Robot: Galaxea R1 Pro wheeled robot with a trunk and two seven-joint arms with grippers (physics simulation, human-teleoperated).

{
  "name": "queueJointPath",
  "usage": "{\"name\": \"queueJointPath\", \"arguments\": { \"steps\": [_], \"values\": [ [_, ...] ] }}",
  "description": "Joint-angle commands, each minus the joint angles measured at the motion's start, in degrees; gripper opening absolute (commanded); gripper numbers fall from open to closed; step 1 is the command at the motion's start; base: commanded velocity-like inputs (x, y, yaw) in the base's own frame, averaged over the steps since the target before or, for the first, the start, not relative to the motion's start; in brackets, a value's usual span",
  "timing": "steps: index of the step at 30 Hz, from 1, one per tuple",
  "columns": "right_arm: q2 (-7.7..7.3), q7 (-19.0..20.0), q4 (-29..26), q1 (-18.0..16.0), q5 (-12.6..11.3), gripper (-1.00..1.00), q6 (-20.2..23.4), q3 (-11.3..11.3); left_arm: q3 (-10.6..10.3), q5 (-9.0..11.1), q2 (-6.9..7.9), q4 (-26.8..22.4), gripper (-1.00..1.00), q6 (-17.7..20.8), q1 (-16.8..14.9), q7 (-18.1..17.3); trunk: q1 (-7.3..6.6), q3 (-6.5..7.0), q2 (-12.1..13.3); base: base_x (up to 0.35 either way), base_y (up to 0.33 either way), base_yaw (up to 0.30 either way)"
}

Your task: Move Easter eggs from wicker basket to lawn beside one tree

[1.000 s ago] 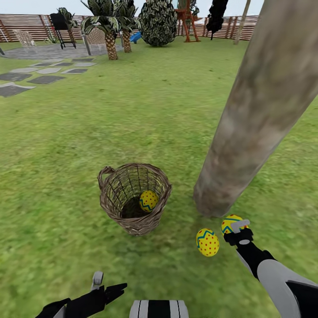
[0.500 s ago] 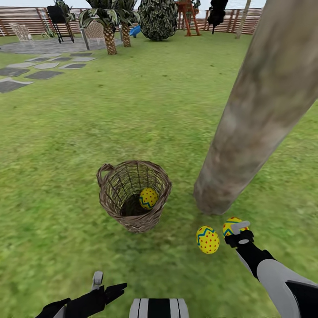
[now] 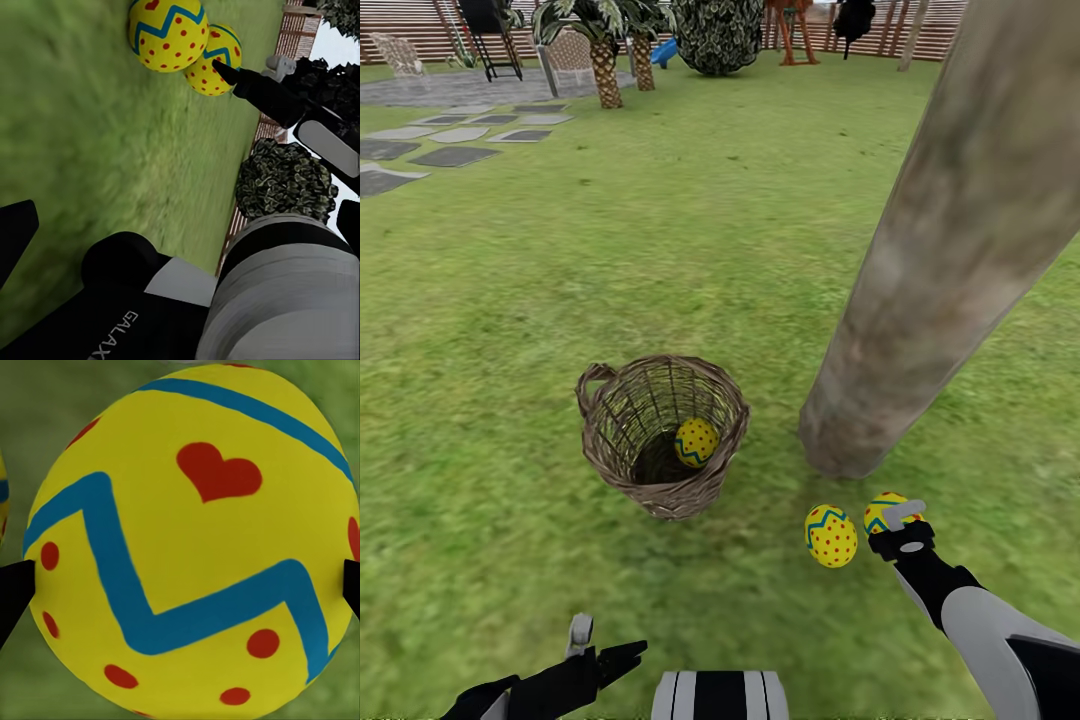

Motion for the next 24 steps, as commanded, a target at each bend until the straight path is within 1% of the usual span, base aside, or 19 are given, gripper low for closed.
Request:
{"name": "queueJointPath", "arguments": {
  "steps": [1,2,4,6,24],
  "values": [
    [0.03,-0.01,-0.05,-0.01,0.57,-1.00,0.21,-0.38,-0.36,0.52,0.06,-0.01,1.00,0.60,-0.03,-0.12,-0.01,-0.04,-0.02,0.000,0.000,0.000],
    [0.03,-0.01,-0.04,-0.01,0.57,-1.00,0.22,-0.38,-0.36,0.52,0.06,-0.01,1.00,0.61,-0.03,-0.14,-0.01,-0.04,-0.02,0.000,0.000,0.000],
    [0.03,-0.01,-0.06,-0.01,0.57,-1.00,0.21,-0.38,-0.36,0.52,0.07,-0.01,1.00,0.64,-0.03,-0.12,0.04,-0.49,-0.04,0.000,0.000,0.000],
    [0.03,-0.01,-0.04,-0.02,0.57,-1.00,0.21,-0.38,-0.36,0.51,0.07,-0.01,1.00,0.64,-0.03,-0.08,0.04,-0.49,-0.04,0.000,0.000,0.000],
    [-0.06,-0.01,-0.13,-0.02,0.56,-1.00,-0.25,-0.64,-0.41,0.47,-0.02,-0.01,1.00,0.65,-0.03,0.05,0.50,-4.47,-0.28,0.000,0.000,0.000]
  ]
}}
